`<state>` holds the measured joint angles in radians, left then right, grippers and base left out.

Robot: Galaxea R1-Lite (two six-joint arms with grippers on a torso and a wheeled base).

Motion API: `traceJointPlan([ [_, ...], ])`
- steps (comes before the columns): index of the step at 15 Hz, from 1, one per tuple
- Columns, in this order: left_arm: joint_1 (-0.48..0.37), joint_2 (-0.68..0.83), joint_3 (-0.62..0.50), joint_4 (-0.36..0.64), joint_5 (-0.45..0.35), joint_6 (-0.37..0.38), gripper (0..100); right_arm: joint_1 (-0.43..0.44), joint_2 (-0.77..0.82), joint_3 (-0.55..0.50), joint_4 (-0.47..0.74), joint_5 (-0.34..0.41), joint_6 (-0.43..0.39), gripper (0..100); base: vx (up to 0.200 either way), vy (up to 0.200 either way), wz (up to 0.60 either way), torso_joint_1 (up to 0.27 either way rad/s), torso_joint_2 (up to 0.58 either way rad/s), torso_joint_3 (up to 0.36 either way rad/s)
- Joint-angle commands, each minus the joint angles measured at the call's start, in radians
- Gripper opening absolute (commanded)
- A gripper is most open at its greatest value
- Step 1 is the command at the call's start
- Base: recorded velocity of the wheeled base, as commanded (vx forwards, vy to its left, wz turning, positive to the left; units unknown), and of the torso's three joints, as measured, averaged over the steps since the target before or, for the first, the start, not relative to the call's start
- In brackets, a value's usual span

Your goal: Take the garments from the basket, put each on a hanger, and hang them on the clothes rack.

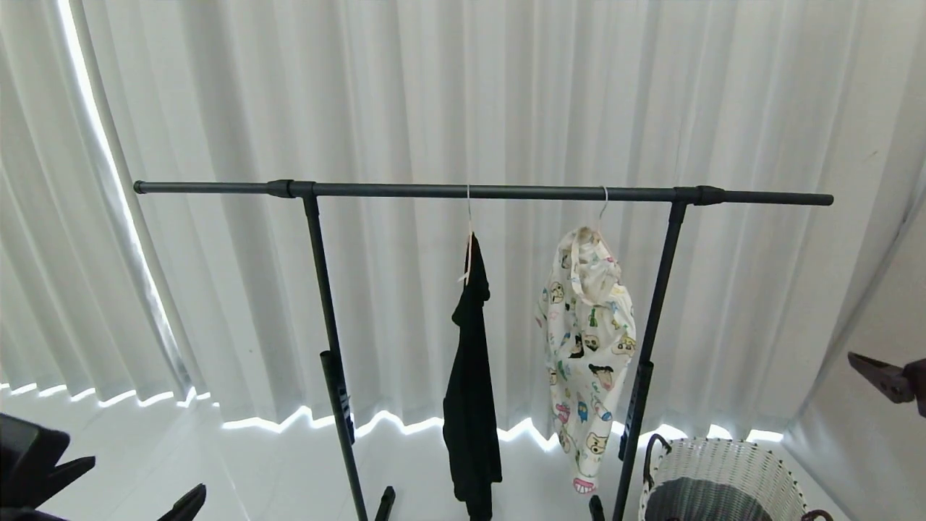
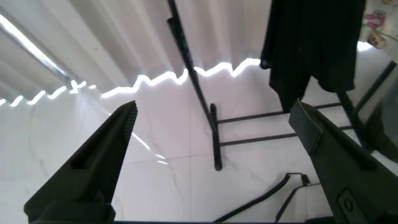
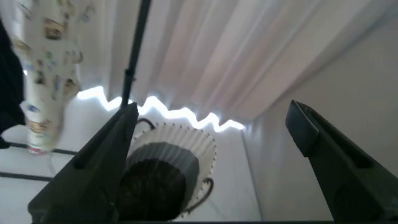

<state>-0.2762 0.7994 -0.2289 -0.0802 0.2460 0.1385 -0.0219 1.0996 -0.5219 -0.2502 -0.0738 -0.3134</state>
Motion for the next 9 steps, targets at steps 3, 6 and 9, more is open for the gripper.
traceJointPlan([
  [3, 0.098, -0.276, 0.172, 0.004, 0.168, 0.004, 100, -0.125, -0.190, 0.188, -0.001, -0.001, 0.016, 100, 0.000, 0.000, 0.00, 0.000, 0.00, 0.000],
  [6, 0.127, -0.536, 0.226, 0.045, 0.266, 0.033, 100, -0.124, -0.386, 0.336, 0.000, 0.003, 0.068, 100, 0.000, 0.000, 0.00, 0.000, 0.00, 0.000],
  [9, 0.143, -0.609, 0.226, 0.046, 0.268, 0.046, 100, -0.115, -0.615, 0.510, 0.008, 0.020, -0.019, 100, 0.000, 0.000, 0.00, 0.000, 0.00, 0.000],
])
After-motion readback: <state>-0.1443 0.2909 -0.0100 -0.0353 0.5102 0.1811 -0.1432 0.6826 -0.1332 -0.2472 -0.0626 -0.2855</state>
